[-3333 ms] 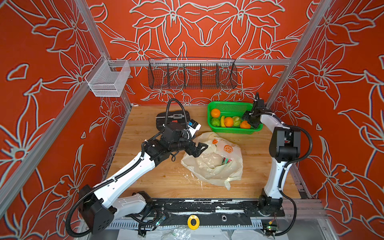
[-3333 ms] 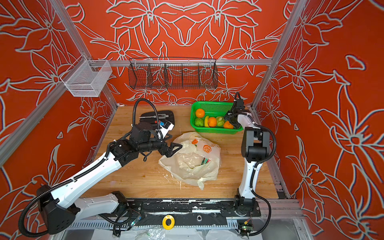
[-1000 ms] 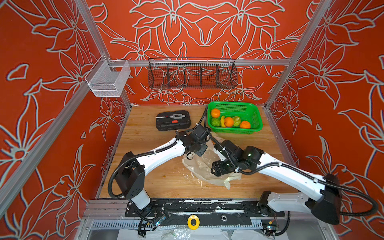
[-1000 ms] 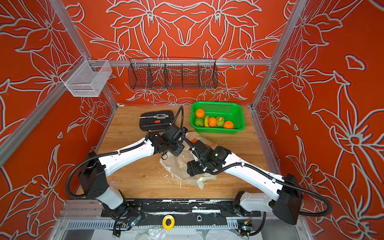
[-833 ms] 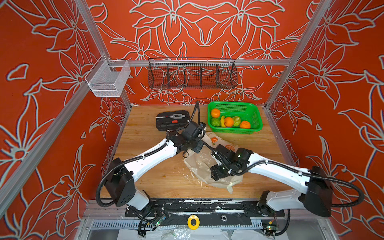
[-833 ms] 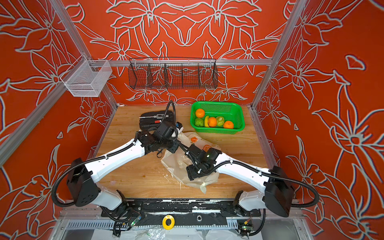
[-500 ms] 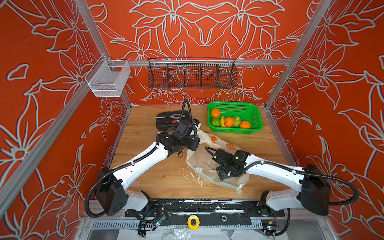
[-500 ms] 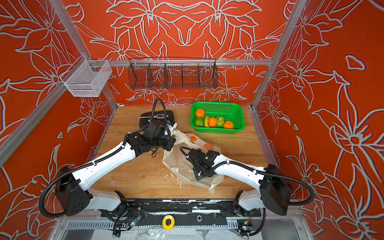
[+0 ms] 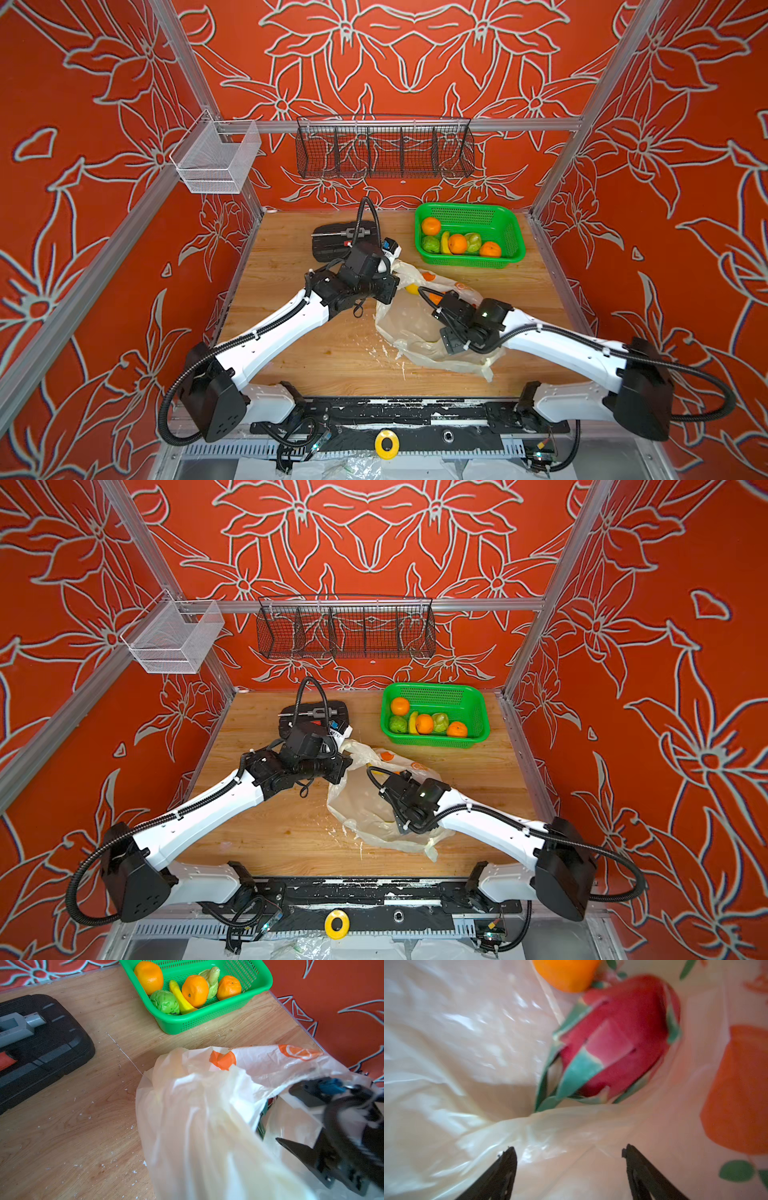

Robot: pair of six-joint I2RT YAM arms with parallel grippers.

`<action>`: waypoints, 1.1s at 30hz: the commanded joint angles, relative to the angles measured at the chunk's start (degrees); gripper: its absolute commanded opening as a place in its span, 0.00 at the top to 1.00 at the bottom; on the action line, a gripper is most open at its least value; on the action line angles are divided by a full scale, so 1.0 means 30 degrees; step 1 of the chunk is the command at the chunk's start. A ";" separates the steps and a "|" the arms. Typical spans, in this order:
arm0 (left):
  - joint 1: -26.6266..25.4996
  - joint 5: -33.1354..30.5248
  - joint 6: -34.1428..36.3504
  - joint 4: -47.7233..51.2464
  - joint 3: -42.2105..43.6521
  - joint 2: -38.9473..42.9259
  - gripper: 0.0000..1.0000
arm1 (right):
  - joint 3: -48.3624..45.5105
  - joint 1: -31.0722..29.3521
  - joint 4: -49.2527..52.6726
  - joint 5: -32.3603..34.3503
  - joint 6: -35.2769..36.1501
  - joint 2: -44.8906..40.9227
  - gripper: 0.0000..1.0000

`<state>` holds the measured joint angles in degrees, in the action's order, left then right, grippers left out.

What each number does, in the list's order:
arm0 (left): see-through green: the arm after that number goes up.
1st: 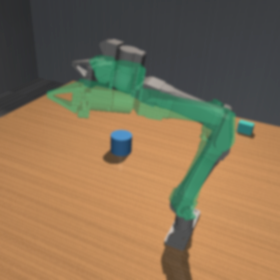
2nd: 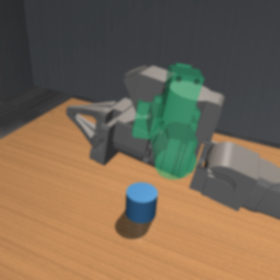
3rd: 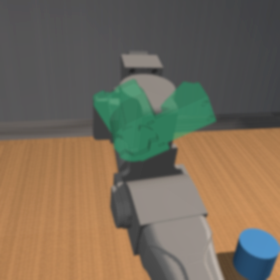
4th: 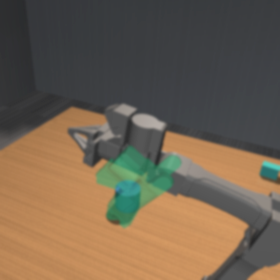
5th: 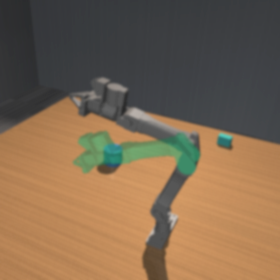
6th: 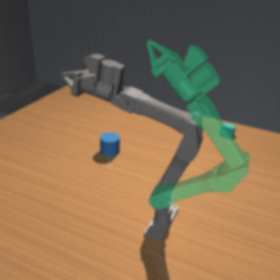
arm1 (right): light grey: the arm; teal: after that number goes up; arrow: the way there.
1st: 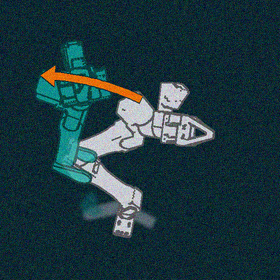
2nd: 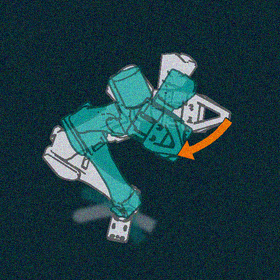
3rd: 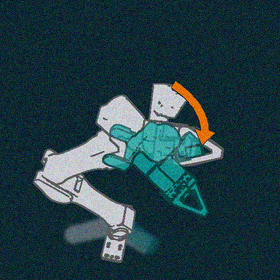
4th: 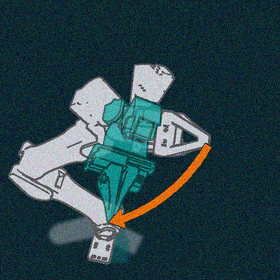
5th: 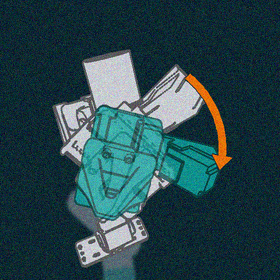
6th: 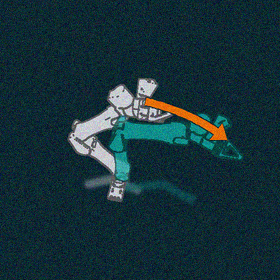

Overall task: Untie the knot of the plastic bag and take out the fruit
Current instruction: 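Push the right gripper deeper into the bag and grasp the yellow fruit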

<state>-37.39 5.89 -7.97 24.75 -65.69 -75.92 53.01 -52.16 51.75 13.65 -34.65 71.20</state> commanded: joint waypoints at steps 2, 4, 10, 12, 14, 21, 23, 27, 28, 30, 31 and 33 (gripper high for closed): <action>0.0095 -0.0139 -0.0040 0.0033 -0.0282 -0.0147 1.00 | 0.0776 -0.0136 -0.2557 -0.2318 0.0968 -0.1233 0.18; 0.0113 -0.0233 -0.0040 0.0040 -0.0309 -0.0153 1.00 | 0.0904 -0.0176 -0.3501 -0.2553 0.1148 -0.1271 0.18; 0.0098 -0.0519 -0.0215 0.0244 -0.0442 -0.0241 1.00 | 0.0160 -0.0156 -0.8261 -0.0821 0.2136 -0.0256 0.16; 0.0099 -0.0644 -0.0302 0.0246 -0.0456 -0.0292 1.00 | -0.0335 -0.0089 -1.0146 -0.0109 0.1815 0.0394 0.14; 0.0099 -0.0703 -0.0400 0.0252 -0.0500 -0.0322 1.00 | -0.0819 -0.0012 -1.2253 0.0391 0.1450 0.1170 0.14; 0.0128 -0.0872 -0.0753 0.0436 -0.0718 -0.0592 1.00 | -0.1350 0.0530 -1.6925 0.2830 0.0207 0.4283 0.13; 0.0128 -0.0880 -0.0801 0.0421 -0.0717 -0.0579 1.00 | -0.1452 0.0856 -1.7974 0.2818 -0.0121 0.4960 0.13; 0.0157 -0.0968 -0.0816 0.0472 -0.0746 -0.0635 1.00 | -0.1393 0.1325 -1.9357 0.2785 -0.1075 0.6464 0.13; 0.0157 -0.0997 -0.0830 0.0514 -0.0781 -0.0649 1.00 | -0.1332 0.1427 -1.9519 0.2936 -0.1303 0.6757 0.13; 0.0178 -0.1052 -0.0830 0.0538 -0.0824 -0.0681 1.00 | -0.1150 0.1744 -1.9818 0.3097 -0.1788 0.7331 0.13; 0.0187 -0.1028 -0.0831 0.0556 -0.0812 -0.0680 1.00 | -0.1098 0.1888 -2.0057 0.3097 -0.1929 0.7586 0.13; 0.0187 -0.0913 -0.0743 0.0567 -0.0852 -0.0694 1.00 | -0.0866 0.2216 -2.0218 0.3125 -0.2321 0.8131 0.13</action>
<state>-37.12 3.51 -10.15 25.34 -66.48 -77.52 49.56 -46.61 -5.80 20.73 -38.00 93.73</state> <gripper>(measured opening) 0.048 0.870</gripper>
